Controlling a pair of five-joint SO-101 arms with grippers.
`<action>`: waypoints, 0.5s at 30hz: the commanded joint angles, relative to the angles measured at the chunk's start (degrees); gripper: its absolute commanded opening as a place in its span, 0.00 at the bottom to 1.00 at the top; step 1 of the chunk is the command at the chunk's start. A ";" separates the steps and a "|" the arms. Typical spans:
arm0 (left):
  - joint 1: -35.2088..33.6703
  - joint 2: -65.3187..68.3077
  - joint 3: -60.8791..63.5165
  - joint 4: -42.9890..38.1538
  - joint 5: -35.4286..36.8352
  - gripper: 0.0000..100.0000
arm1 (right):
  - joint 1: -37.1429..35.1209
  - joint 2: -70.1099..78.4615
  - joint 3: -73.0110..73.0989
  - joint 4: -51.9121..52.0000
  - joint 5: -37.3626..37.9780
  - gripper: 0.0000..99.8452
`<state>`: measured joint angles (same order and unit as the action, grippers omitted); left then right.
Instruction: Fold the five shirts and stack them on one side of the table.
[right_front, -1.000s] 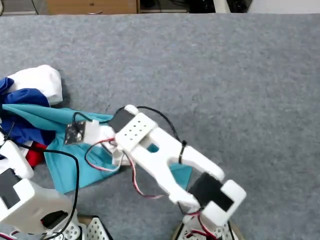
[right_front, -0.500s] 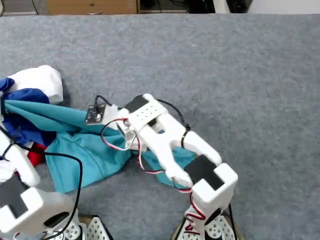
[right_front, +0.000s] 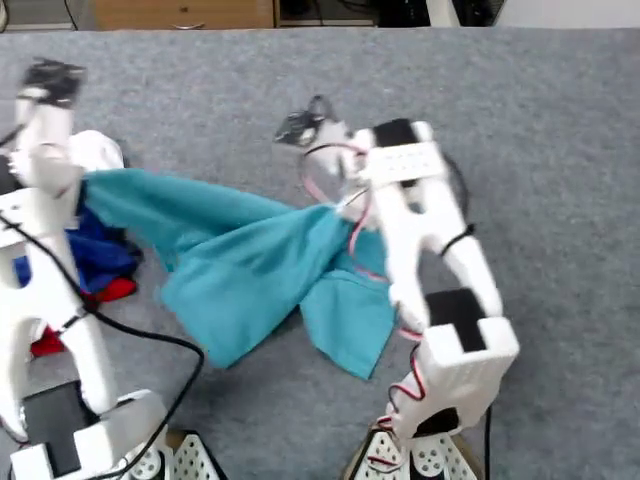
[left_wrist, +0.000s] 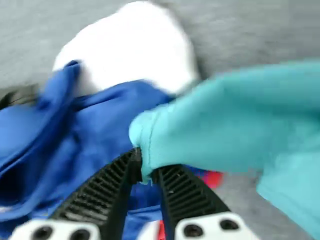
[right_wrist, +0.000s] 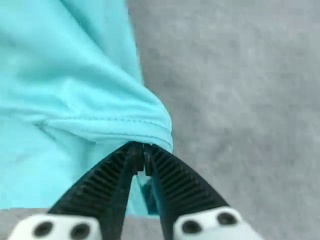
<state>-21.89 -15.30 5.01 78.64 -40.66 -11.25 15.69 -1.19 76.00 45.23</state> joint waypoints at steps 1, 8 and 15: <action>9.85 -1.89 -2.73 1.58 4.48 0.02 | 7.16 1.71 -4.44 -2.81 2.55 0.00; 24.70 3.56 0.70 -2.46 12.57 0.02 | 17.89 17.01 -18.15 -8.18 4.13 0.00; 23.12 13.49 0.09 -3.43 14.07 0.02 | 19.91 28.18 -39.96 11.43 3.69 0.11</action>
<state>2.81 -3.08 5.98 76.00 -27.12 7.30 43.30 -30.55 77.76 48.75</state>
